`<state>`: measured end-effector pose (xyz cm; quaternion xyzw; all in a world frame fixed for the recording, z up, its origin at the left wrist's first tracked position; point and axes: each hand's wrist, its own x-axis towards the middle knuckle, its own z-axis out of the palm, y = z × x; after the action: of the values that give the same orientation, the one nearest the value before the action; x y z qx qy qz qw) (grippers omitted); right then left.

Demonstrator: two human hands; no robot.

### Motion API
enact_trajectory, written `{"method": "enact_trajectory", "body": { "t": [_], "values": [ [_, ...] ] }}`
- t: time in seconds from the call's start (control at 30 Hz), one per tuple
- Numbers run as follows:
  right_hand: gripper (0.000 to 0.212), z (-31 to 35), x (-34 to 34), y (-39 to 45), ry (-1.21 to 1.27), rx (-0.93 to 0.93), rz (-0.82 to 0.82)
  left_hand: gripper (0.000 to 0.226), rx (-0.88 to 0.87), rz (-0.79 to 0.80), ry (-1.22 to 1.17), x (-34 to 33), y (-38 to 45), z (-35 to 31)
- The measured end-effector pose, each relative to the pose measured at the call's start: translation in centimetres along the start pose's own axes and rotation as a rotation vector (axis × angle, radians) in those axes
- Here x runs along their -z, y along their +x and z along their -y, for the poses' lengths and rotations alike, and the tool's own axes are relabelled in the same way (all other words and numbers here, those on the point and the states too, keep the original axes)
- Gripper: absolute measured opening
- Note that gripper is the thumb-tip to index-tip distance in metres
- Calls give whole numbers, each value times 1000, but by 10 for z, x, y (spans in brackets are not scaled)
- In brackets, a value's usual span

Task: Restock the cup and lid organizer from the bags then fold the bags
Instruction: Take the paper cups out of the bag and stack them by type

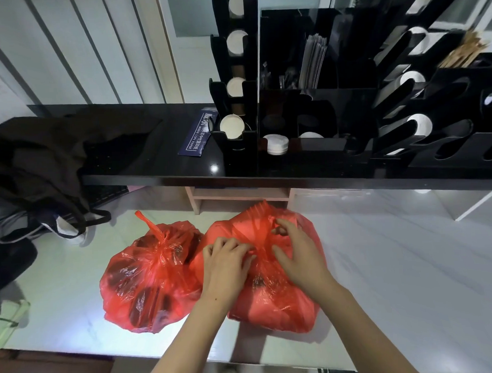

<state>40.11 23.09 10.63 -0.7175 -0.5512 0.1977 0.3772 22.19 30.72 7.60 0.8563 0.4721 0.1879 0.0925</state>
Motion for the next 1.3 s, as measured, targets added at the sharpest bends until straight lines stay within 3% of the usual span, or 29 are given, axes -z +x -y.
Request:
{"method": "enact_trajectory", "body": {
  "t": [0.13, 0.23, 0.5, 0.67, 0.77, 0.83, 0.9, 0.97, 1.03, 1.1, 1.17, 1.3],
  "values": [
    [76, -7, -5, 0, -313, 57, 124, 16, -24, 25, 57, -3, 2, -1],
    [70, -13, -6, 0, -416, 90, 156, 11, -5, -8, 29, -2, 3, 0],
    [40, -31, 11, 2, -187, 12, -118, 7, 150, -154, -3, 13, 1, 16],
    [39, -54, 42, 1, -134, -179, -184, 9, 363, -209, -55, 31, 2, 43],
    [42, -55, 49, 0, -136, -165, -228, 9, 413, -250, -100, 35, 3, 40],
    [39, -45, 51, 3, -91, -59, -272, 15, 299, -313, -145, 37, 6, 29],
    [32, -26, 53, 5, -36, 100, -259, 18, 48, -309, -230, 39, 11, 12],
    [27, -9, 51, 6, 42, 227, -128, 16, -229, -144, -246, 41, 18, -7],
    [25, 1, 47, 10, 46, 298, 95, 13, -422, 109, -111, 38, 28, -20],
    [26, 2, 42, 15, -57, 318, 315, 18, -466, 310, 62, 36, 34, -25],
    [26, -5, 41, 18, -149, 272, 464, 33, -534, 366, 196, 34, 38, -22],
    [17, -17, 52, 15, -415, 283, 541, 36, -669, 408, 334, 41, 39, -18]
  ]
}}
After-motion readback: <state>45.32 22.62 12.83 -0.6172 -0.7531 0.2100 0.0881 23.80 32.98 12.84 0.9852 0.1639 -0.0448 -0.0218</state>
